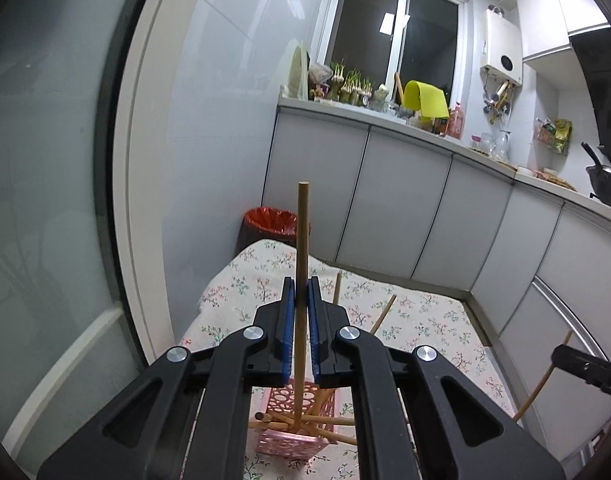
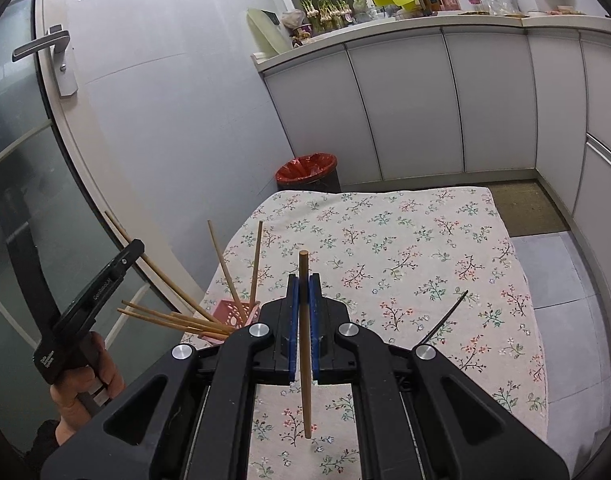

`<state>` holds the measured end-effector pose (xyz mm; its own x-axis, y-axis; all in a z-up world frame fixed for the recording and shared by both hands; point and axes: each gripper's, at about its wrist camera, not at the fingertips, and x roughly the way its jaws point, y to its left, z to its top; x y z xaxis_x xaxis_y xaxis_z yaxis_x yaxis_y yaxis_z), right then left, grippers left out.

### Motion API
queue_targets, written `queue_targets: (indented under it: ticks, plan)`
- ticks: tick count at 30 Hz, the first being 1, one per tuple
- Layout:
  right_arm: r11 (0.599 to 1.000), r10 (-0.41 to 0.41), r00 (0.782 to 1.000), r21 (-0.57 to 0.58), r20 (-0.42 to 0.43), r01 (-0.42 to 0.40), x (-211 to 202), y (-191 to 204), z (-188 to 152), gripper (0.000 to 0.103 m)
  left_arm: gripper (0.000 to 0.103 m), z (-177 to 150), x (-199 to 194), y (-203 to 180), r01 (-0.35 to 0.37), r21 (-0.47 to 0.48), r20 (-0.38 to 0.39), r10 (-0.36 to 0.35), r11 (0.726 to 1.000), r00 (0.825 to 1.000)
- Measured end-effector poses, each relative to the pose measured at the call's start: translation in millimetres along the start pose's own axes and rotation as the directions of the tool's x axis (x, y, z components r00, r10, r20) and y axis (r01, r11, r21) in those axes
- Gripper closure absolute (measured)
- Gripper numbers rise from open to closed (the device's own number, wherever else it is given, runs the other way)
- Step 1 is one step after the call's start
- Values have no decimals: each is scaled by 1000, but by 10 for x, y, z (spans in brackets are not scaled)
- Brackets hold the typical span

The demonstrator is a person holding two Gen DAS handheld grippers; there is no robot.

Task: Organize utensils
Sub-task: 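Lower the left gripper's chopstick into the pink basket and open it while the right gripper lifts its chopstick, then lower the right gripper's chopstick into the pink basket and open it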

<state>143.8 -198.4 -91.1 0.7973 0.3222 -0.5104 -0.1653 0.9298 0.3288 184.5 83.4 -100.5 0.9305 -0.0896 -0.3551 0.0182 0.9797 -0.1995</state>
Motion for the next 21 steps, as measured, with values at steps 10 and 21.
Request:
queue_targets:
  ticks: [10, 21]
  plan:
    - [999, 17, 996, -44, 85, -13, -114, 231, 49, 99, 53, -35, -58, 100, 29, -37, -36, -30, 999, 999]
    - [999, 49, 970, -10, 238, -48, -207, 419, 322, 99, 38, -73, -453, 184, -23, 20, -199, 27, 1000, 980]
